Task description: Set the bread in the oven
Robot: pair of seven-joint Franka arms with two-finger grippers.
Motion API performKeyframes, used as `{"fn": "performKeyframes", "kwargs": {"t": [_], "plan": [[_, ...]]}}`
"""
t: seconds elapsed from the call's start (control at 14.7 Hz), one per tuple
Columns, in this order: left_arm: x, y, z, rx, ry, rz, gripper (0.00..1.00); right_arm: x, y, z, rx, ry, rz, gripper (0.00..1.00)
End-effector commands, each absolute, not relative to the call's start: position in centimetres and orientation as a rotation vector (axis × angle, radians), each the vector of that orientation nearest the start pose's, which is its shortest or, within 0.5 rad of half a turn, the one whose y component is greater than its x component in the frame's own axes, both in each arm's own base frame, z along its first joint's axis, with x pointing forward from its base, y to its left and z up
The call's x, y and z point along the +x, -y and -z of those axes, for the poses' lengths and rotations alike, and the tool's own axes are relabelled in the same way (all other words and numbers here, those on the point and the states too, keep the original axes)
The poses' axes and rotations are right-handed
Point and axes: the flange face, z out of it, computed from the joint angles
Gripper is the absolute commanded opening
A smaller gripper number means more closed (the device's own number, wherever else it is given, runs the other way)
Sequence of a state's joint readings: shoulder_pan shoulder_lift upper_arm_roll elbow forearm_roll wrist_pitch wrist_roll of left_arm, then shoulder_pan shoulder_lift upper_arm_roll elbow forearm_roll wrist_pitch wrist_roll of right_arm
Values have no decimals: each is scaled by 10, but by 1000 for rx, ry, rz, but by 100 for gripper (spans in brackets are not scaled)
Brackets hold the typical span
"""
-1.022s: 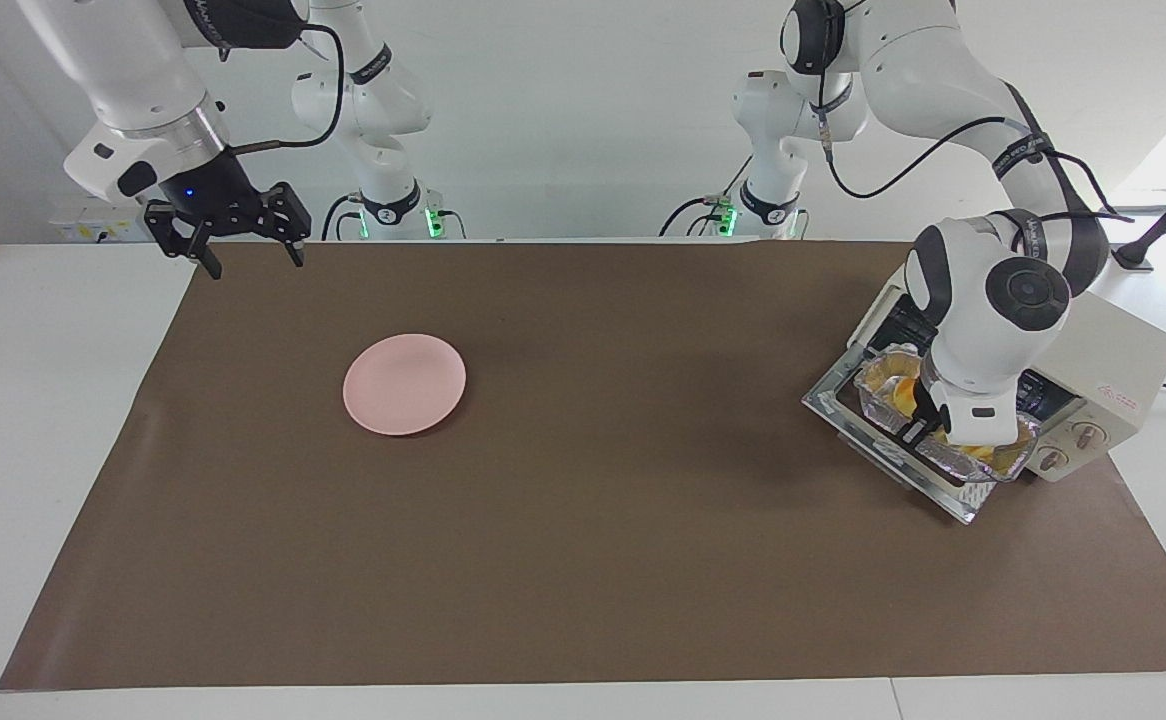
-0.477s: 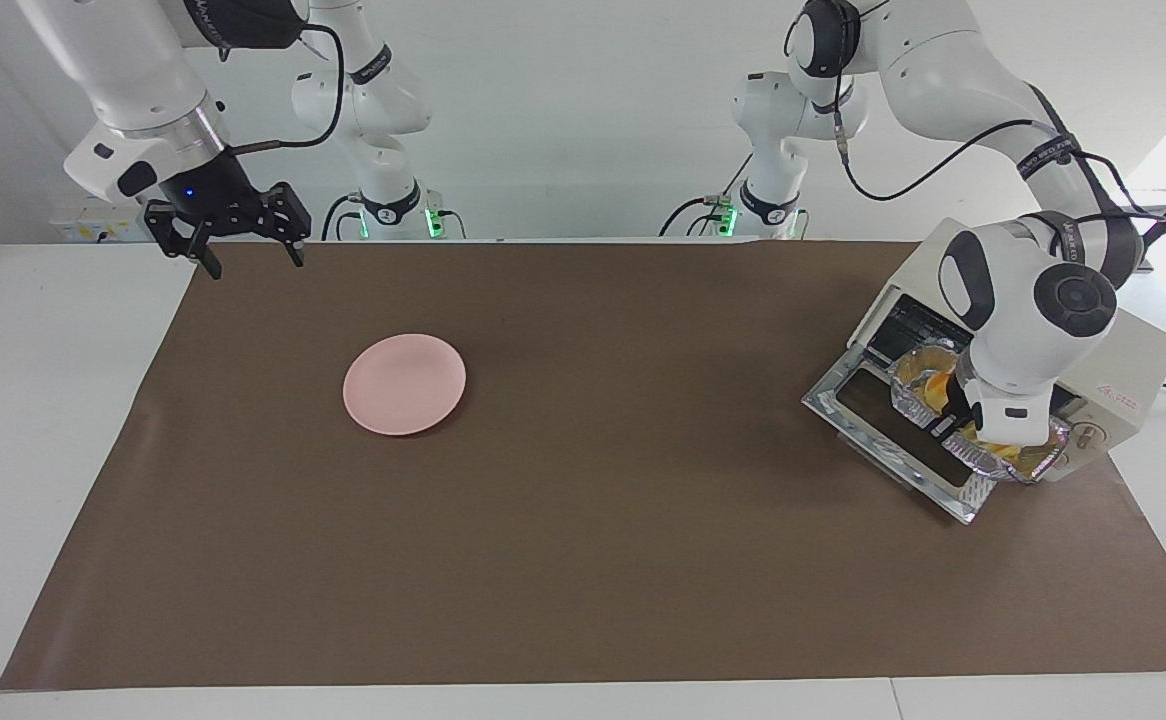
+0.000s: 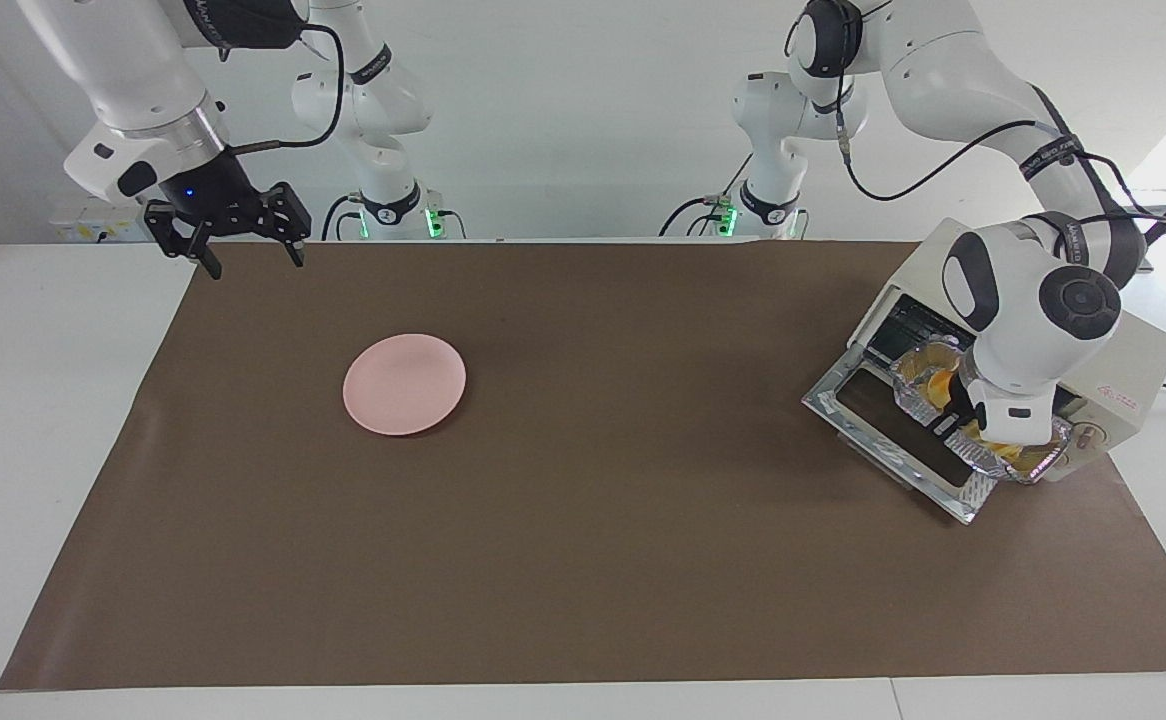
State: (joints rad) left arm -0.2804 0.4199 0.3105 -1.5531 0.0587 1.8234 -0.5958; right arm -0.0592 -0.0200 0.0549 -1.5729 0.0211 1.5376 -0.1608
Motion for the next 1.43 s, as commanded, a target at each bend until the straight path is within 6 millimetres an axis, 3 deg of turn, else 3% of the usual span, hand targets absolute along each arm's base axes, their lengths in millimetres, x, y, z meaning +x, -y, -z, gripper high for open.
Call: {"fn": "performKeyframes", "kwargs": {"t": [0.0,0.48,1.36], "plan": [[641,11,-409,-2794,894,-147,0,539,2,-633,-3111,213,-17,100],[612,2,-406,-2802,879,-223,0,539,2,-633,-3111,213,-17,100],[604,-21,-406,-2829,780,-258,0,539,2,-633,-3111,213,-17,100]]}}
